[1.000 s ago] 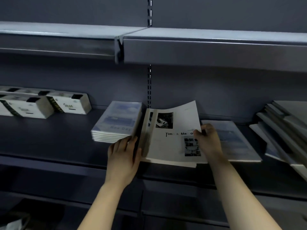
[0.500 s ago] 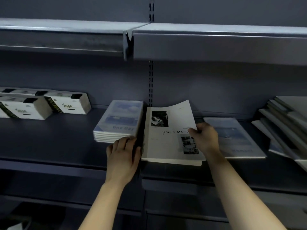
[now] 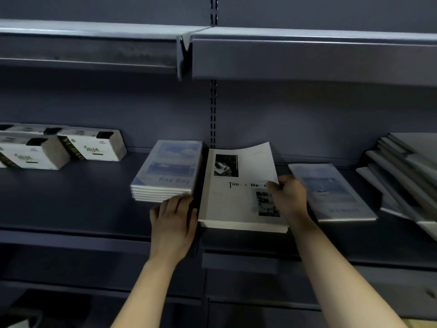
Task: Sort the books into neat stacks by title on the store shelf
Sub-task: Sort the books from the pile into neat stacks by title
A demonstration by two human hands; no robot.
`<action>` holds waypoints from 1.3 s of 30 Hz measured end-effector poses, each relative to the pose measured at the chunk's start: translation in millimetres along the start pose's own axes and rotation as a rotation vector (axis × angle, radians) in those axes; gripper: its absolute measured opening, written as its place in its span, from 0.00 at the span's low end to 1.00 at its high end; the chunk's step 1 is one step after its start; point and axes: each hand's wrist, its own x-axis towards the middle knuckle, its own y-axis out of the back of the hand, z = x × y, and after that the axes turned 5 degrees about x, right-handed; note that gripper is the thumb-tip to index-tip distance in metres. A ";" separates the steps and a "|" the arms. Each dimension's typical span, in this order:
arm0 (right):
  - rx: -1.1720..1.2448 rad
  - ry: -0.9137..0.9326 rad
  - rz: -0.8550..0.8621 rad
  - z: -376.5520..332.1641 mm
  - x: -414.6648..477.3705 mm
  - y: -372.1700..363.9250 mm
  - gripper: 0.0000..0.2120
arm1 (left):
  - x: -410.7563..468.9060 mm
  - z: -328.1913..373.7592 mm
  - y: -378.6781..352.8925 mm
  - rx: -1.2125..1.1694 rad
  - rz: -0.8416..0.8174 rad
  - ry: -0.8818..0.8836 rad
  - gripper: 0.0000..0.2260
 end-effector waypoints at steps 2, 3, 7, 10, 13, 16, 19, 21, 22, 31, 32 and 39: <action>-0.012 -0.004 0.007 0.5 1.0 0.5 0.06 | -0.7 -0.4 0.3 -0.003 0.007 -0.001 0.18; -0.021 -0.005 0.009 0.4 2.0 0.7 0.06 | -1.2 -0.3 0.7 -0.004 0.010 -0.002 0.18; -0.049 0.009 0.010 -0.3 6.6 1.3 0.07 | -3.6 -0.7 2.3 -0.020 0.008 -0.005 0.18; -0.053 0.013 0.013 -0.8 9.0 0.2 0.07 | -5.2 -1.2 2.5 -0.022 -0.001 -0.001 0.18; -0.058 0.016 0.012 0.0 9.1 -1.0 0.07 | -5.5 -1.4 1.4 -0.018 -0.011 0.005 0.18; -0.062 0.018 0.016 2.1 10.2 -1.6 0.08 | -5.6 -0.4 0.8 -0.015 -0.010 0.005 0.18; -0.086 0.012 0.007 3.7 11.9 -1.5 0.09 | -5.9 -0.7 0.2 -0.011 -0.013 0.007 0.18; -0.099 0.008 -0.001 4.1 12.8 -1.7 0.09 | -6.1 -1.0 -0.2 -0.009 -0.012 0.009 0.18; -0.099 0.005 -0.002 4.2 13.5 -2.0 0.08 | -6.1 -0.9 -0.3 -0.008 -0.008 0.011 0.18; -0.012 0.001 0.043 7.8 10.2 -0.5 0.09 | -7.1 -0.1 -0.5 -0.009 -0.008 0.021 0.18; 0.016 0.005 0.051 8.2 10.3 0.3 0.14 | -7.2 0.0 -0.1 -0.009 -0.008 0.020 0.18; -0.046 0.050 -0.007 11.5 3.4 2.0 0.14 | -6.8 -0.4 0.2 -0.004 -0.022 0.021 0.18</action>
